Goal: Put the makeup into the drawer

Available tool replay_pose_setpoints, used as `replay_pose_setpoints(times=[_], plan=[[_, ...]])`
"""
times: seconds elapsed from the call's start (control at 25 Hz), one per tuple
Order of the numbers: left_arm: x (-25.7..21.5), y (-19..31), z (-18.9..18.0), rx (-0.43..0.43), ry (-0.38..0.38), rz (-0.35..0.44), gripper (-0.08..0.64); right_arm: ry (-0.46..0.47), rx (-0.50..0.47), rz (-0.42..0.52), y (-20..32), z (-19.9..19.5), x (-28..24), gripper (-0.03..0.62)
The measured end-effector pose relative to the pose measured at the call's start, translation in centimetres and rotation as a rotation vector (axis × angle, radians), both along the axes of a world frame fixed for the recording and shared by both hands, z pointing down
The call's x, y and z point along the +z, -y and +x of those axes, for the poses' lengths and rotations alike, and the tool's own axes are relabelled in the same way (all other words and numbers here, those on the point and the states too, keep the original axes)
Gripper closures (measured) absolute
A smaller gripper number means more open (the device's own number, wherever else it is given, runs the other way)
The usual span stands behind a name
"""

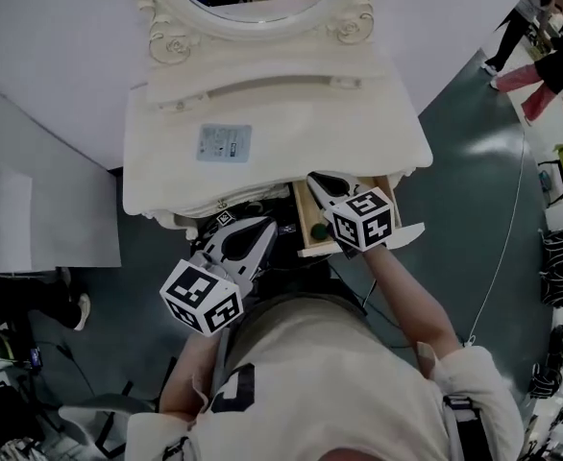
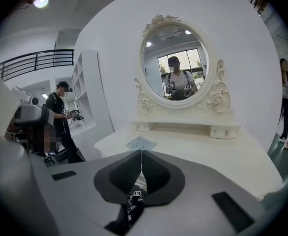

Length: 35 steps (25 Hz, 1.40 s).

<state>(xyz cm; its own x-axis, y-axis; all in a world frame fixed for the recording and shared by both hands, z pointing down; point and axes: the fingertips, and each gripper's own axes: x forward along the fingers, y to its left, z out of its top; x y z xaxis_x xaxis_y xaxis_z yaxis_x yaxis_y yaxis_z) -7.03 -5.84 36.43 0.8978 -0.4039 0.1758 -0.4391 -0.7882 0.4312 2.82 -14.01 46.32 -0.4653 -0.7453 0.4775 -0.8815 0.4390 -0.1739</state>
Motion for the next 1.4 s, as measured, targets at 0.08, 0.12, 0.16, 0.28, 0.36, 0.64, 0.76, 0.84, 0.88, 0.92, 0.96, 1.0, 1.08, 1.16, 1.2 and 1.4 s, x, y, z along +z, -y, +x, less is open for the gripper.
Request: replay_pose_setpoints(times=[0.08,0.12,0.16,0.28,0.36,0.64,0.76,0.84,0.88,0.92,0.96,1.0,1.08,1.16,1.2,1.4], plan=[[-0.1,0.3,-0.7,-0.025,0.0,0.0,0.502,-0.006,-0.028,-0.001,0.6,-0.9,0.0,0.561],[-0.1,0.5,-1.0,-0.038,0.0,0.0,0.501,-0.007,-0.044,-0.004,0.9,-1.3,0.0,0.561],[-0.2,0.7,-1.3,-0.052,-0.001,0.0,0.502,-0.006,-0.063,-0.009,1.2,-1.8,0.1,0.561],[-0.3,1.2,-2.3,-0.101,-0.001,-0.001,0.502,-0.002,-0.123,-0.027,2.1,-3.4,0.3,0.561],[-0.4,1.8,-3.2,-0.14,-0.001,0.003,0.501,-0.01,-0.162,-0.031,2.8,-4.5,0.4,0.561],[-0.4,3.9,-5.9,-0.257,0.005,0.002,0.502,-0.033,-0.277,-0.037,5.8,-7.9,0.9,0.561],[-0.1,4.3,-6.2,-0.279,0.008,-0.011,0.502,-0.045,-0.315,-0.05,6.8,-9.1,1.5,0.561],[0.2,4.5,-6.5,-0.291,0.011,-0.021,0.501,-0.058,-0.336,-0.058,7.6,-9.9,2.2,0.561],[0.4,4.6,-6.6,-0.297,0.011,-0.027,0.501,-0.067,-0.343,-0.061,8.0,-10.2,2.6,0.561],[0.6,4.8,-6.7,-0.302,0.012,-0.033,0.501,-0.075,-0.35,-0.063,8.5,-10.6,3.0,0.56],[0.8,4.9,-6.8,-0.306,0.013,-0.039,0.501,-0.081,-0.355,-0.064,9.1,-10.9,3.4,0.56],[0.9,5.0,-7.0,-0.31,0.014,-0.045,0.501,-0.086,-0.359,-0.063,9.7,-11.3,3.8,0.56],[1.2,5.2,-7.2,-0.314,0.016,-0.057,0.501,-0.096,-0.366,-0.062,11.1,-12.1,4.6,0.56],[1.4,5.1,-7.1,-0.313,0.018,-0.071,0.502,-0.114,-0.384,-0.07,12.1,-13.0,5.7,0.557],[1.5,5.0,-6.9,-0.309,0.019,-0.077,0.501,-0.128,-0.401,-0.082,12.5,-13.4,6.3,0.533],[1.7,5.1,-6.6,-0.296,0.02,-0.089,0.502,-0.295,-0.53,-0.113,14.0,-15.4,10.1,0.345]])
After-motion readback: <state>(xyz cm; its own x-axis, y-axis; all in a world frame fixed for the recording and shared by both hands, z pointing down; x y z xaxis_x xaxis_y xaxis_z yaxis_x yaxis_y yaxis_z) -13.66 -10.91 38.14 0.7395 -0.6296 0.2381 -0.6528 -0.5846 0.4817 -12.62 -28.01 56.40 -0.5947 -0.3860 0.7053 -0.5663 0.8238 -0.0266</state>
